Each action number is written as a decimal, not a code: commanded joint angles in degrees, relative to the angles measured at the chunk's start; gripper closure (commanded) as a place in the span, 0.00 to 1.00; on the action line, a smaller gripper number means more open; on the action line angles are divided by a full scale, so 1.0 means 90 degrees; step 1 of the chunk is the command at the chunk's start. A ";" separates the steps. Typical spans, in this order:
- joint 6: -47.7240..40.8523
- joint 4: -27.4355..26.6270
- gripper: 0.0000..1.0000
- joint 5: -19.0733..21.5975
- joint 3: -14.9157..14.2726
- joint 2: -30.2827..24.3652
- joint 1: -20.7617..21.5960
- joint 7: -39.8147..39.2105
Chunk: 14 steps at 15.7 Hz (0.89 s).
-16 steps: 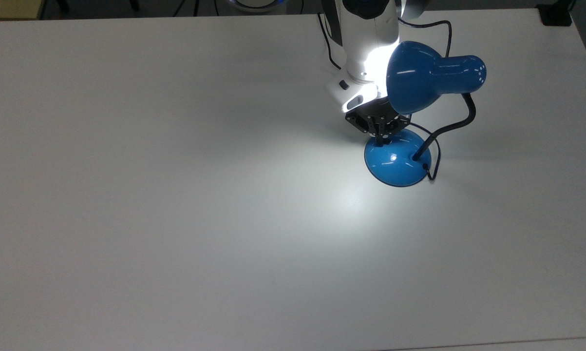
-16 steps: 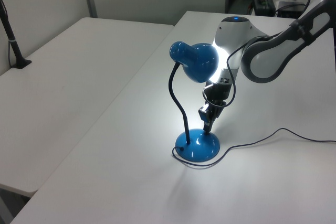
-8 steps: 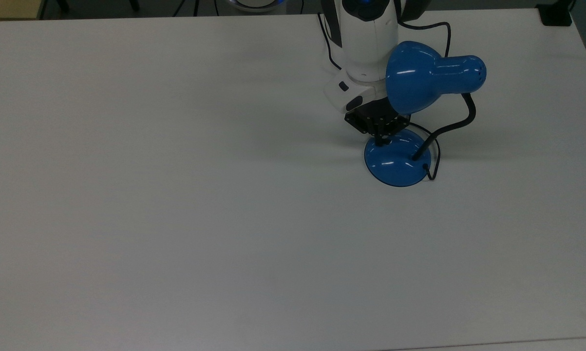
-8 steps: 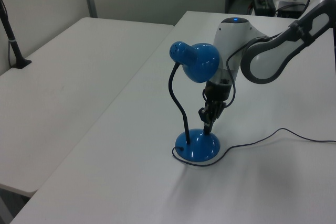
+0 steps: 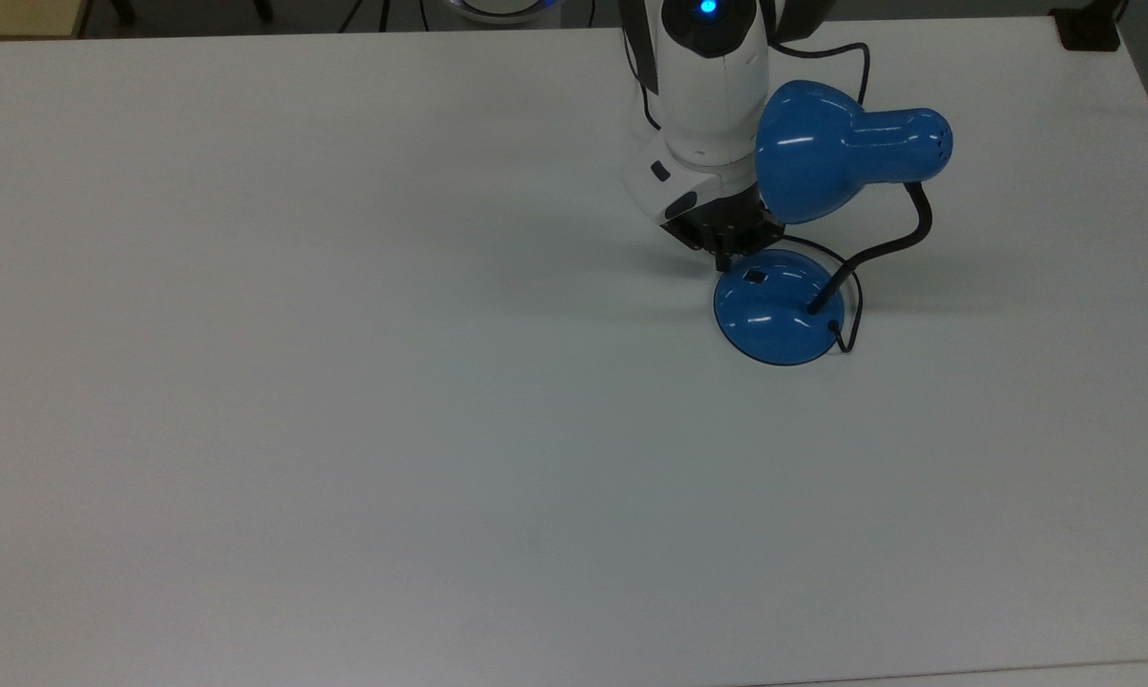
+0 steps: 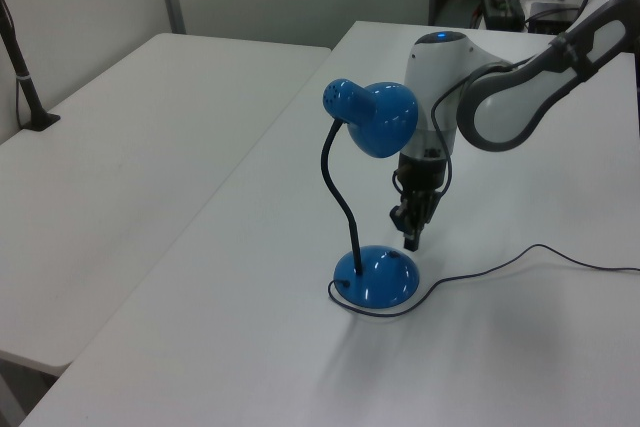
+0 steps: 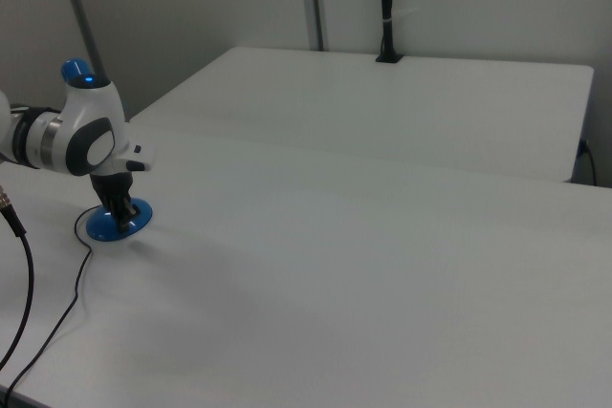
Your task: Turn off the lamp
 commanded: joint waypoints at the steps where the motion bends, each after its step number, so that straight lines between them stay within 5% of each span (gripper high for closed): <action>1: -0.1162 -0.0037 1.00 -0.0210 0.0012 -0.0524 -0.0279 -0.0377; 4: -0.1963 0.0050 0.99 -0.0239 0.0002 -0.0944 -0.0611 -0.0719; 5: -0.2323 0.0147 0.92 -0.0249 0.0002 -0.1071 -0.0699 -0.0749; 8: -0.3213 0.0460 0.42 -0.0686 -0.0008 -0.1316 -0.0885 -0.0983; 9: -0.3409 0.0529 0.06 -0.0901 -0.0017 -0.1384 -0.0915 -0.1110; 14: -0.4473 0.0802 0.00 -0.1547 -0.0037 -0.1862 -0.1187 -0.1218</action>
